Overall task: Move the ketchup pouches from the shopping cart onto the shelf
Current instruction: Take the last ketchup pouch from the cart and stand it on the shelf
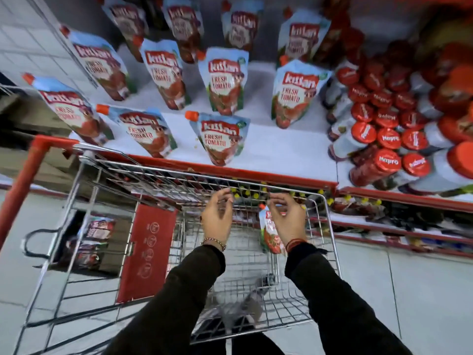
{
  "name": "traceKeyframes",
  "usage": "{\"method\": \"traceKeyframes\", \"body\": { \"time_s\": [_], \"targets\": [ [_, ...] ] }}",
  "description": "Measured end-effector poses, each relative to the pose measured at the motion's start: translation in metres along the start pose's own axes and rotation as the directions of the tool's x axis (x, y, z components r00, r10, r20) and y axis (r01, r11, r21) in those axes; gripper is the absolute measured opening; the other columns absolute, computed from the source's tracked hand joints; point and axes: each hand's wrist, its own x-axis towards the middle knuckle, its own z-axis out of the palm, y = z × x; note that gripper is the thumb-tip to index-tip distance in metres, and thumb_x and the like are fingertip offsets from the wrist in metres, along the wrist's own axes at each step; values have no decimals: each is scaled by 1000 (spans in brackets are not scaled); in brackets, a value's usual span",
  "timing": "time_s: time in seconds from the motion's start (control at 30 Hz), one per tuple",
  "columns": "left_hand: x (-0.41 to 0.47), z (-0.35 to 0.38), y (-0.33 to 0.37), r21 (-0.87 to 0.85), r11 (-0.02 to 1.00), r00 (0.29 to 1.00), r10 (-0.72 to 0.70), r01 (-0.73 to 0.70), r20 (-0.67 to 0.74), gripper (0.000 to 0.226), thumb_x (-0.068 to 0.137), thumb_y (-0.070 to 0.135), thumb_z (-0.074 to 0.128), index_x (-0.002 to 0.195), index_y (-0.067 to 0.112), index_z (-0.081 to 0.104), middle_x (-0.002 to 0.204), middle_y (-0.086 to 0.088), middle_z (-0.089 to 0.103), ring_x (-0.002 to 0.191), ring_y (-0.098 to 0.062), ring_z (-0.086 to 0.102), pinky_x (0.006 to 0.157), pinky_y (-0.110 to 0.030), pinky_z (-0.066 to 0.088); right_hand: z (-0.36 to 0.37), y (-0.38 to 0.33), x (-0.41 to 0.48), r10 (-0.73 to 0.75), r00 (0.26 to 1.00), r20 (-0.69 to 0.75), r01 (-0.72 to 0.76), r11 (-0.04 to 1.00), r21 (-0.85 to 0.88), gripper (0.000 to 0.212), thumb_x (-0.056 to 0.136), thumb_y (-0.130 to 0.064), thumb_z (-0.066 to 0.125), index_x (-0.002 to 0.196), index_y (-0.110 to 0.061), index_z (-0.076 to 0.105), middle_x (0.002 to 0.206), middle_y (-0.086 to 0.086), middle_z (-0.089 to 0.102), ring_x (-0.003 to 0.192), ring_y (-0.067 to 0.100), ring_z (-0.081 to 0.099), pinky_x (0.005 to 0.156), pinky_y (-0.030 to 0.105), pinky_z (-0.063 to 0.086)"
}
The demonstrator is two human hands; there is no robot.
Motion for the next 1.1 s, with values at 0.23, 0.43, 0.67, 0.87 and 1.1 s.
{"method": "traceKeyframes", "body": {
  "time_s": [0.23,0.43,0.67,0.87,1.1],
  "targets": [
    [-18,55,-72,249,950,931,-253,188,264,33,99,13,54,131,8,58,127,-13,67,111,-27,64,96,-40,54,-16,115,4,265,963,42,-260,961,-97,29,90,-13,69,116,-3,65,116,15,71,105,28,67,95,42,54],
    [12,117,-116,533,817,790,-471,222,392,38,103,13,42,134,-4,54,136,-25,58,127,-42,54,109,-47,43,-3,179,40,279,956,90,-242,924,-295,35,97,-15,58,130,-3,59,122,23,68,113,37,64,96,43,51],
    [31,150,-152,518,813,799,-487,267,353,28,100,10,45,106,-9,65,108,-30,68,103,-39,63,87,-42,50,11,203,70,296,953,69,-260,912,-317,34,99,-24,54,126,-4,59,116,25,69,108,39,65,91,46,51],
    [18,141,-148,428,845,851,-455,320,262,28,97,19,57,104,-4,72,104,-24,74,99,-37,69,87,-40,54,16,200,65,345,938,-32,-342,907,-245,24,95,-17,60,113,-2,66,110,18,73,94,26,67,77,22,47],
    [1,118,-116,319,885,892,-411,340,190,26,95,17,61,108,-3,72,105,-24,75,99,-38,70,92,-49,57,1,175,46,320,947,10,-315,939,-136,23,92,-18,66,108,-2,68,104,10,74,89,18,66,72,12,49]
  ]
}}
